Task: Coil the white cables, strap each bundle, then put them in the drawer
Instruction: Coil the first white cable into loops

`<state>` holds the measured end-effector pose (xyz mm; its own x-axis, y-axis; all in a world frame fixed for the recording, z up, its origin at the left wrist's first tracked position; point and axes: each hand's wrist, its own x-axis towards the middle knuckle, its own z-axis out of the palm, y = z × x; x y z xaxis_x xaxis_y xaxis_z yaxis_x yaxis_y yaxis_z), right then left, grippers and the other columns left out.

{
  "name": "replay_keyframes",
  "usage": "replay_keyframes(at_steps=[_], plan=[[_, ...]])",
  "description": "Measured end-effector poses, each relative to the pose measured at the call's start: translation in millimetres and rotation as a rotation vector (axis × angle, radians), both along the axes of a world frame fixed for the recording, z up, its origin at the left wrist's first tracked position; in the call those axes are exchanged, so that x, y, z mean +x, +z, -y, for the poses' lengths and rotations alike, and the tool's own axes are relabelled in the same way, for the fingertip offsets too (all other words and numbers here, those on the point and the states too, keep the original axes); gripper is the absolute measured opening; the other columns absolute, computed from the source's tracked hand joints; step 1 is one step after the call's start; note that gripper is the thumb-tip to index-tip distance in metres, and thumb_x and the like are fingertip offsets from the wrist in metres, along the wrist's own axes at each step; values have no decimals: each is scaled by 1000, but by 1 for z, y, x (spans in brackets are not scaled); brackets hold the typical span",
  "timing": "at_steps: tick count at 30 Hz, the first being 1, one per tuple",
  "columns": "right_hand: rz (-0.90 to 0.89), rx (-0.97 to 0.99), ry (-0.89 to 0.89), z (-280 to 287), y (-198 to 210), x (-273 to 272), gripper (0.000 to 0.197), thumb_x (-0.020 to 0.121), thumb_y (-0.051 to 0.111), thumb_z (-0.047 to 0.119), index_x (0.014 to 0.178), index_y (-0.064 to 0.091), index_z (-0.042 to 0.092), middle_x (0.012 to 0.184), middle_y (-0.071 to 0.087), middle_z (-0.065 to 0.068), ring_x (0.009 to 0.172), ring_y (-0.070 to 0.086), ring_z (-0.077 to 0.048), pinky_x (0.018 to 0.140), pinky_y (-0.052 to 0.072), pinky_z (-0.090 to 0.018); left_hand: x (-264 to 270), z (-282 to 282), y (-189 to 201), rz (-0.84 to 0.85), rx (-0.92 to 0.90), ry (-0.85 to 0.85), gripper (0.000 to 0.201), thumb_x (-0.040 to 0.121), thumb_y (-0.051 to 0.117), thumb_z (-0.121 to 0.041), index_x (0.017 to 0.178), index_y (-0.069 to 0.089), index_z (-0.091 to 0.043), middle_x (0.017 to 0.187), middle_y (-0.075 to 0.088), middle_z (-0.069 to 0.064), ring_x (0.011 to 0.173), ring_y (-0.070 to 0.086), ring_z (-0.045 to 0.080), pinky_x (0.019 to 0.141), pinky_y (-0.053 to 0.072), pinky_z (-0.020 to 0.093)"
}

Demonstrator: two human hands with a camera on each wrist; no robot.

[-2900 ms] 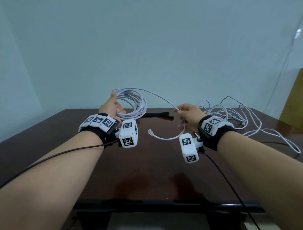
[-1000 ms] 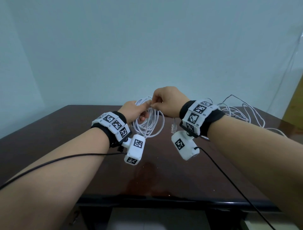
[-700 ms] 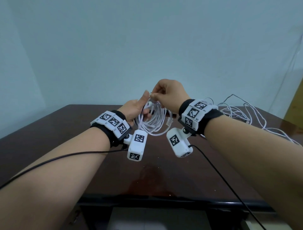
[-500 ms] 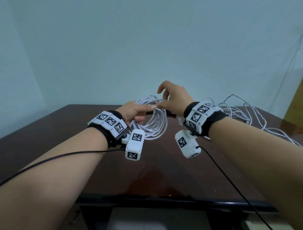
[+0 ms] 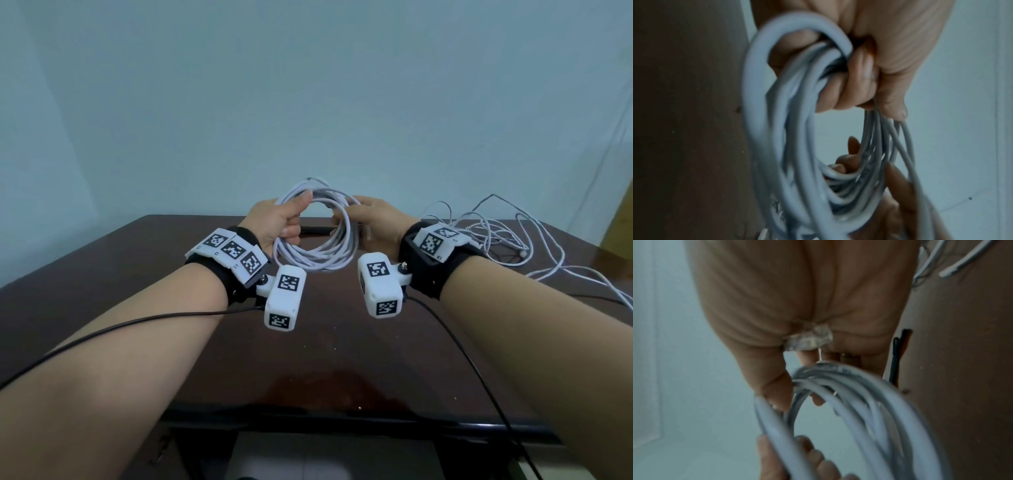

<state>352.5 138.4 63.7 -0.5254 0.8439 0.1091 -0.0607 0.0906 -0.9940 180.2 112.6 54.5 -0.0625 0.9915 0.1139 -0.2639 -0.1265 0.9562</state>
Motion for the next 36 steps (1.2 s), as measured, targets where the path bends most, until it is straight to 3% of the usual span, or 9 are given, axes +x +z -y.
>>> replay_keyframes(at_steps=[7,10,14,20,27,29,31,33,36], plan=[[-158,-283,76,13,3,-9,30,90,40,23,71,54,5,51,59,-9,44,58,-22,52,49,-26,-2,-1,-1,-44,-4,97,36,88,64,-30,66,40,-17,37,27,-8,30,24,6,37,22,14],[70,-79,23,9,0,-22,23,80,63,25,84,59,3,71,57,-19,66,57,-27,69,50,-35,-6,0,-4,-30,-49,78,35,90,61,-33,67,42,-15,36,27,-9,28,24,5,35,23,12],[438,257,-255,-6,-13,-37,20,79,64,5,65,51,12,60,52,-4,57,51,-19,64,44,-33,-10,2,-5,-19,-149,-25,36,90,58,-38,68,42,-15,36,26,-9,28,25,5,35,25,13],[534,386,-428,-27,-31,-58,14,87,52,17,77,49,8,65,49,-6,62,46,-22,58,37,-28,-16,9,-8,80,-309,-280,56,62,60,-67,48,42,-16,33,29,-6,30,29,10,49,21,21],[482,355,-363,-58,-36,-79,32,85,62,21,59,44,16,56,47,0,52,42,-16,51,36,-26,-30,-13,-17,219,-323,-201,72,81,29,-79,41,35,-19,31,22,-6,27,20,9,54,11,23],[425,285,-222,-70,-32,-87,30,74,72,37,69,60,10,64,61,-6,61,57,-23,62,50,-30,-41,-23,-13,222,-333,-132,69,89,37,-67,40,36,-19,31,20,-6,26,19,9,49,11,20],[407,188,-42,-87,-27,-92,74,58,76,62,98,65,1,88,69,-15,82,65,-30,85,51,-41,-55,-36,-9,228,-335,-21,60,91,48,-48,39,35,-19,32,20,-7,25,18,8,48,10,18],[404,136,-35,-105,-22,-91,87,70,62,68,120,56,-3,113,65,-20,103,62,-31,101,45,-44,-72,-52,-7,255,-318,75,53,89,53,-37,42,34,-19,34,21,-6,26,18,9,47,10,17],[555,175,-305,-154,-33,-82,64,89,50,55,126,53,3,124,59,-15,111,57,-28,100,44,-39,-96,-78,-9,291,-304,165,47,89,51,-32,49,31,-19,35,22,-5,27,20,10,40,15,14]])
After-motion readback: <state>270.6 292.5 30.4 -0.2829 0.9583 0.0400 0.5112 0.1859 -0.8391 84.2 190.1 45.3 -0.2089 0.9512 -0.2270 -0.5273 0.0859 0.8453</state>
